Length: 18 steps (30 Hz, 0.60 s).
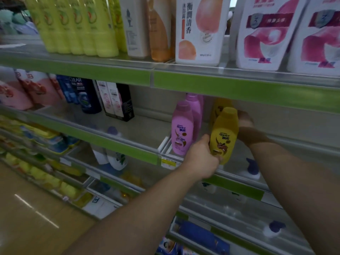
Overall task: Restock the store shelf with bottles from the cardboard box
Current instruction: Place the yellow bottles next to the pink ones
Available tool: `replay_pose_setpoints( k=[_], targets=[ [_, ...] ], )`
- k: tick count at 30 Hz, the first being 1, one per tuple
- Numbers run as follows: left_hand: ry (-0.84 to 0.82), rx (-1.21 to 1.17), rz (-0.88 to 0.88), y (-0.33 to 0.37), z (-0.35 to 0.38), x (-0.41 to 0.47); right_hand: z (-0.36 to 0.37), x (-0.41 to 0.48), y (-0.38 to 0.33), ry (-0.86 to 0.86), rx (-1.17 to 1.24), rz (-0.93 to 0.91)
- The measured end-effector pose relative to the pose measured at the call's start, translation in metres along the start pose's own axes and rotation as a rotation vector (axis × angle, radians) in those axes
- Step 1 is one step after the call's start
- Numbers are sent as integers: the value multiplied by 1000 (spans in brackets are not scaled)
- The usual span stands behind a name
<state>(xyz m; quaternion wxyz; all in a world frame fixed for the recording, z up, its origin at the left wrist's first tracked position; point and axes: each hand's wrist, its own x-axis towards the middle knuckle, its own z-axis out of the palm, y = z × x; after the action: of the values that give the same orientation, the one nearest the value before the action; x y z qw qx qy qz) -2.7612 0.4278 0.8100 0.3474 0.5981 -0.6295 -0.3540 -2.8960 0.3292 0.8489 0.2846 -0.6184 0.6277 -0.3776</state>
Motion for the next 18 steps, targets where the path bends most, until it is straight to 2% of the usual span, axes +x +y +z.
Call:
replay_pose_setpoints(
  k=[5, 9, 14, 18],
  targets=[
    [22, -21, 8, -2, 2, 1, 3, 5, -1, 31, -92, 23],
    [4, -18, -11, -2, 2, 3, -1, 5, 4, -20, -123, 12],
    [38, 33, -15, 1, 3, 8, -41, -18, 18, -21, 244, 93],
    [29, 18, -42, 9, 4, 13, -62, -67, 27, -401, 221, -22]
  ],
)
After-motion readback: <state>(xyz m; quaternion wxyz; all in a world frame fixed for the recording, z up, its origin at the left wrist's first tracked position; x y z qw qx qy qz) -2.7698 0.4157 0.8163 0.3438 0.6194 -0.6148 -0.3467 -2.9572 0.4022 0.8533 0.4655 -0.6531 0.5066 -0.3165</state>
